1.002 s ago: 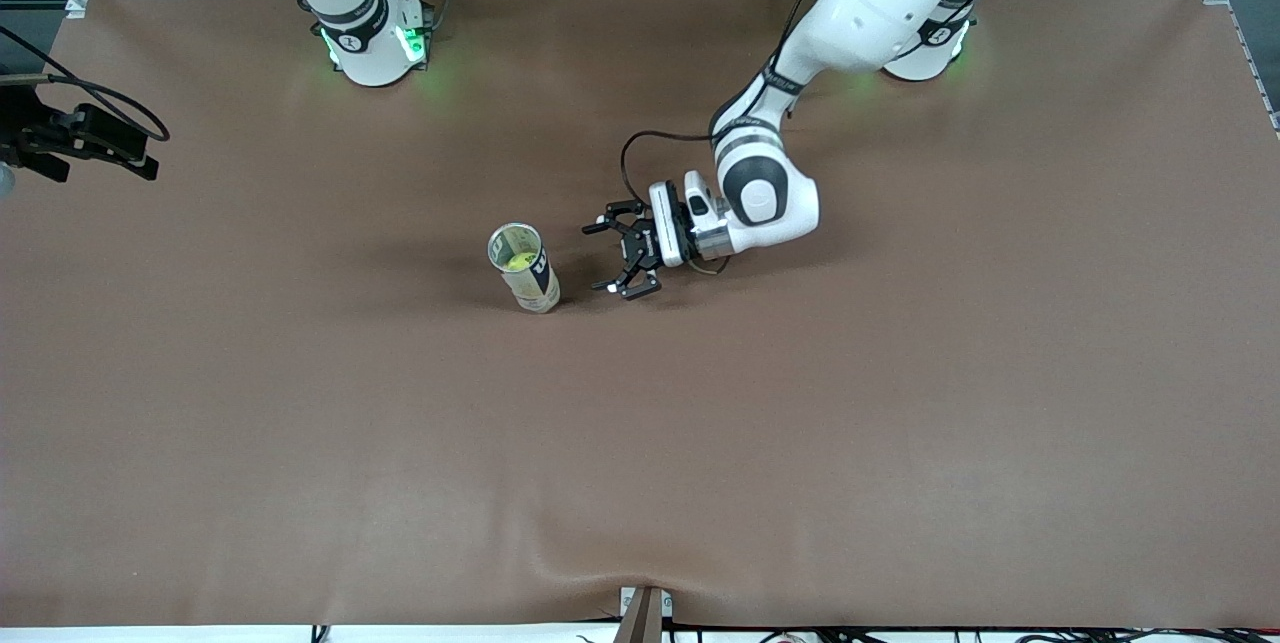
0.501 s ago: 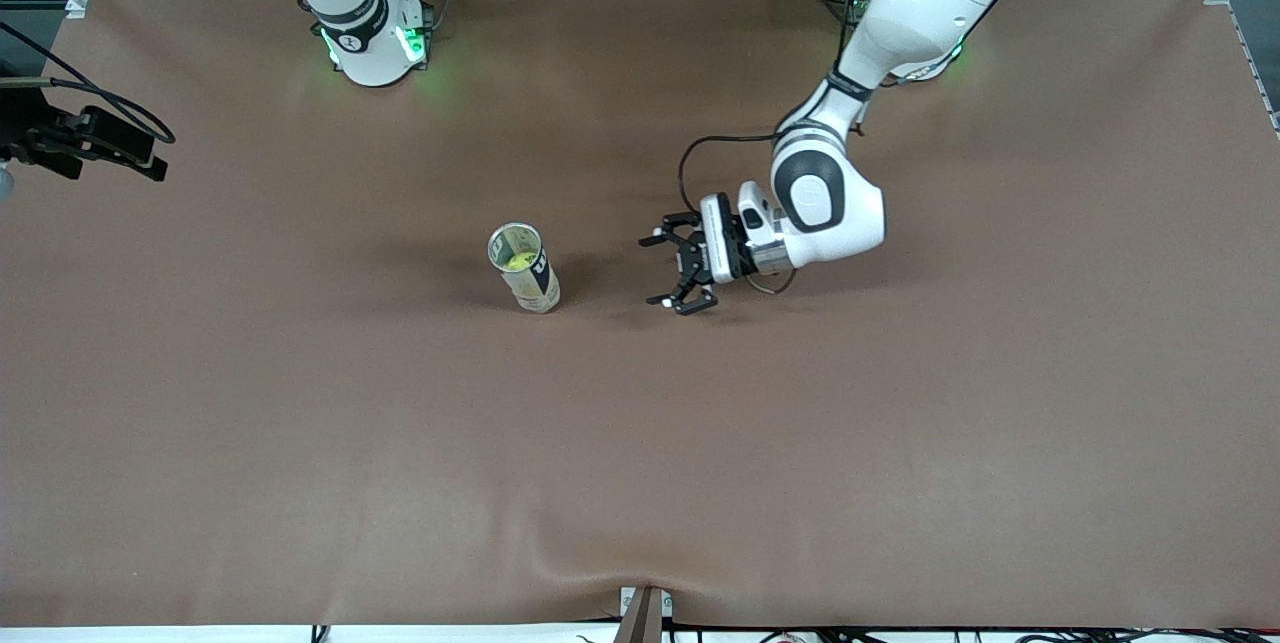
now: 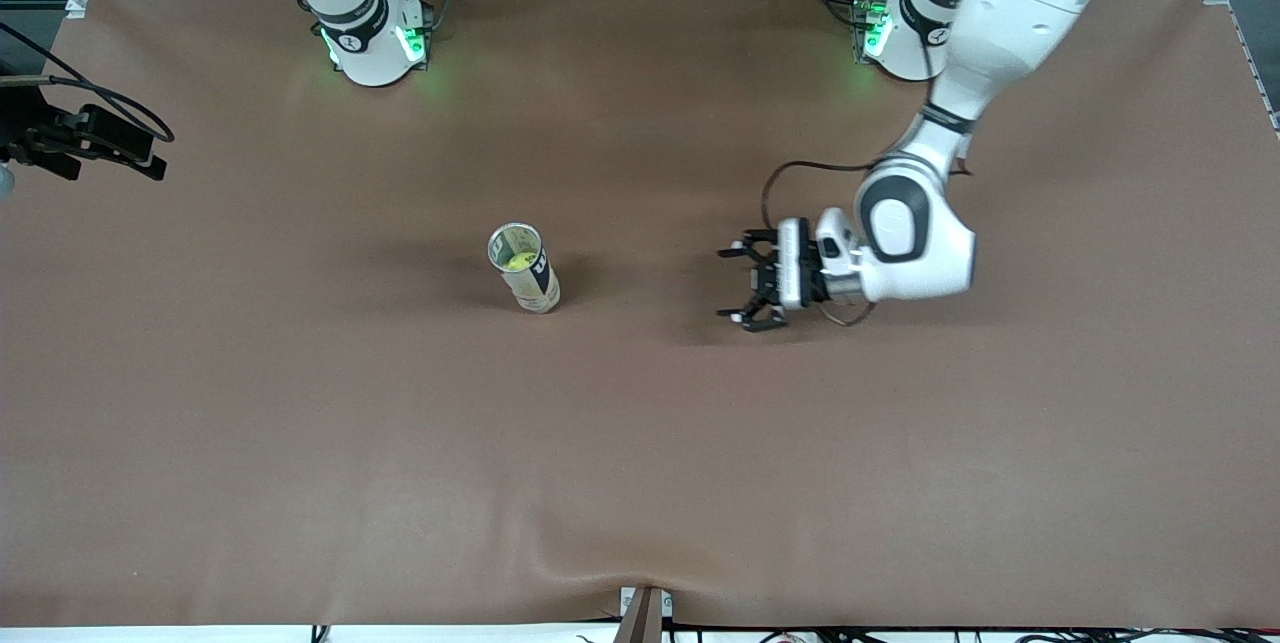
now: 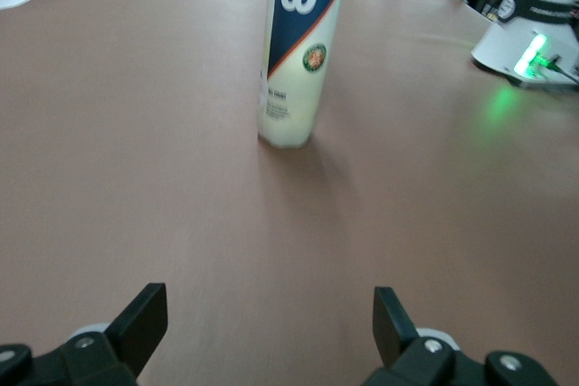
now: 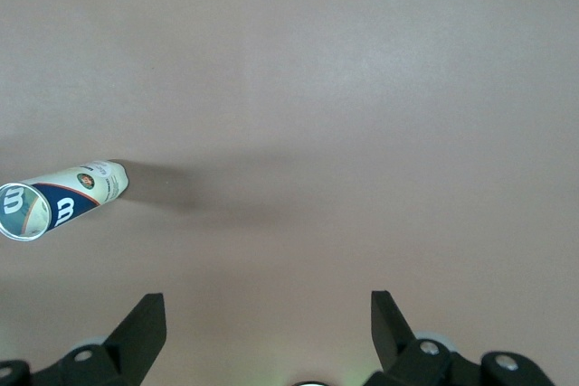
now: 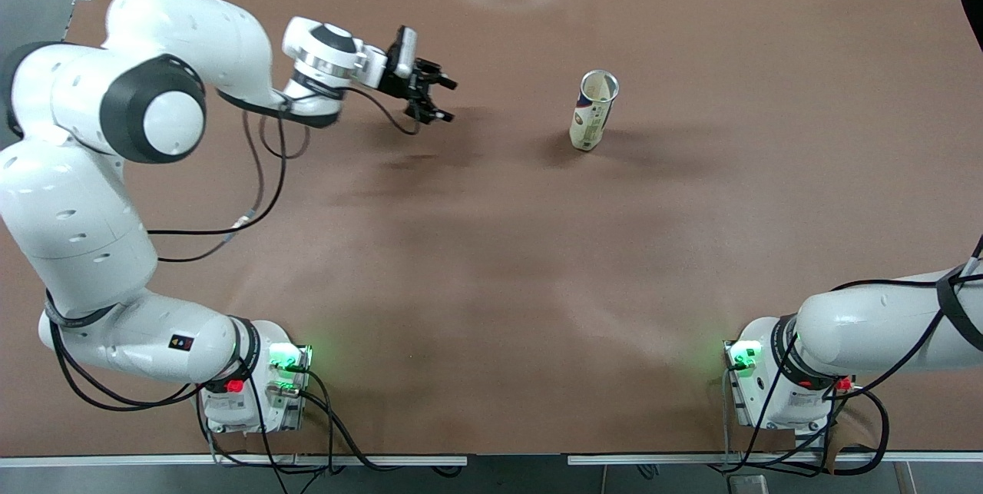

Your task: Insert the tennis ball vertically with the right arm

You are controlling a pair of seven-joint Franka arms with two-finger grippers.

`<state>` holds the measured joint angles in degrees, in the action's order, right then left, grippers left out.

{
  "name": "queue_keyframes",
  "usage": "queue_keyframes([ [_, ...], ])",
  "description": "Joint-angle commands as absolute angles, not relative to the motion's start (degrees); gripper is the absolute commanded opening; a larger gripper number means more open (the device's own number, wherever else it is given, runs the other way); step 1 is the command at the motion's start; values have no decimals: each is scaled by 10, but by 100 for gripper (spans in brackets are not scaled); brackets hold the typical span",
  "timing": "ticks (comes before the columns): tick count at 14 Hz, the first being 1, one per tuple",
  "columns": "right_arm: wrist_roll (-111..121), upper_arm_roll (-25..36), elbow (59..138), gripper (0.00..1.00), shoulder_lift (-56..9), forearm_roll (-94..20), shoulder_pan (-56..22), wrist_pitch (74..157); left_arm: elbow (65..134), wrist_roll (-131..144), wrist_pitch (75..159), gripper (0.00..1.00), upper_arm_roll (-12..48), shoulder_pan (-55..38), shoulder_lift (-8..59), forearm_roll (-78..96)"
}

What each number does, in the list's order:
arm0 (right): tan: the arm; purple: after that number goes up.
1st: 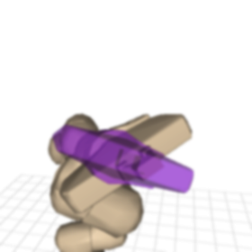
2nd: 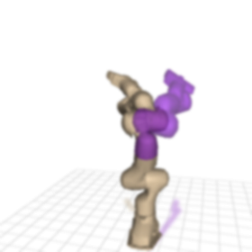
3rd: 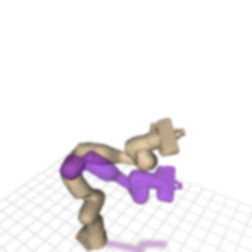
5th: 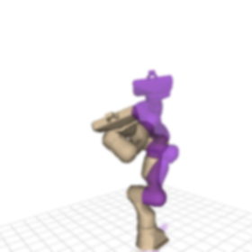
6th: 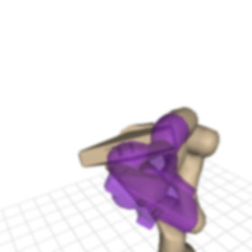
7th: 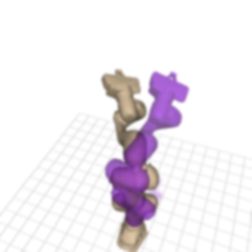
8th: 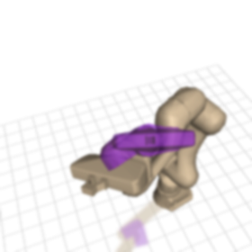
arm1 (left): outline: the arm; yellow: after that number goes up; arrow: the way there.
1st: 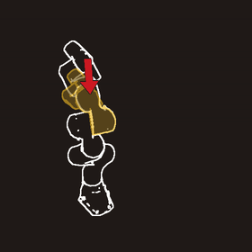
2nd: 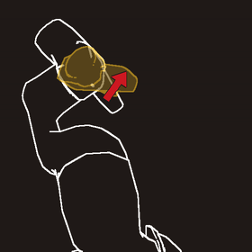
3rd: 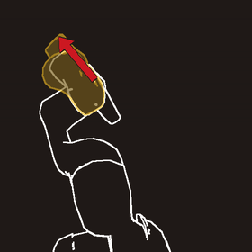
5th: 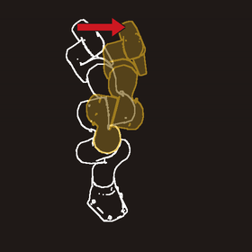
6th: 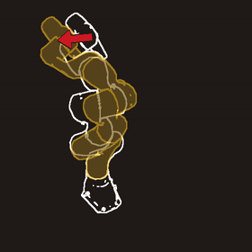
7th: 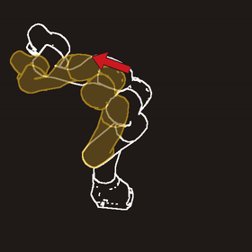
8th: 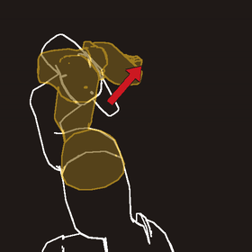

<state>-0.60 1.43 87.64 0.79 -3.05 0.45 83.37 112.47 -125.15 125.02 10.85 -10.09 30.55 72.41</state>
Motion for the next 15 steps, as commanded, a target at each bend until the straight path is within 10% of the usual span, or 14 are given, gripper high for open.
queue_keyframes([
  [1,12,13,886,100,18,-21,8,834,1100,-1189,1195,100,112,-45,294,600],
  [15,-38,37,887,100,18,-14,1,839,900,-736,946,100,112,66,320,261],
])
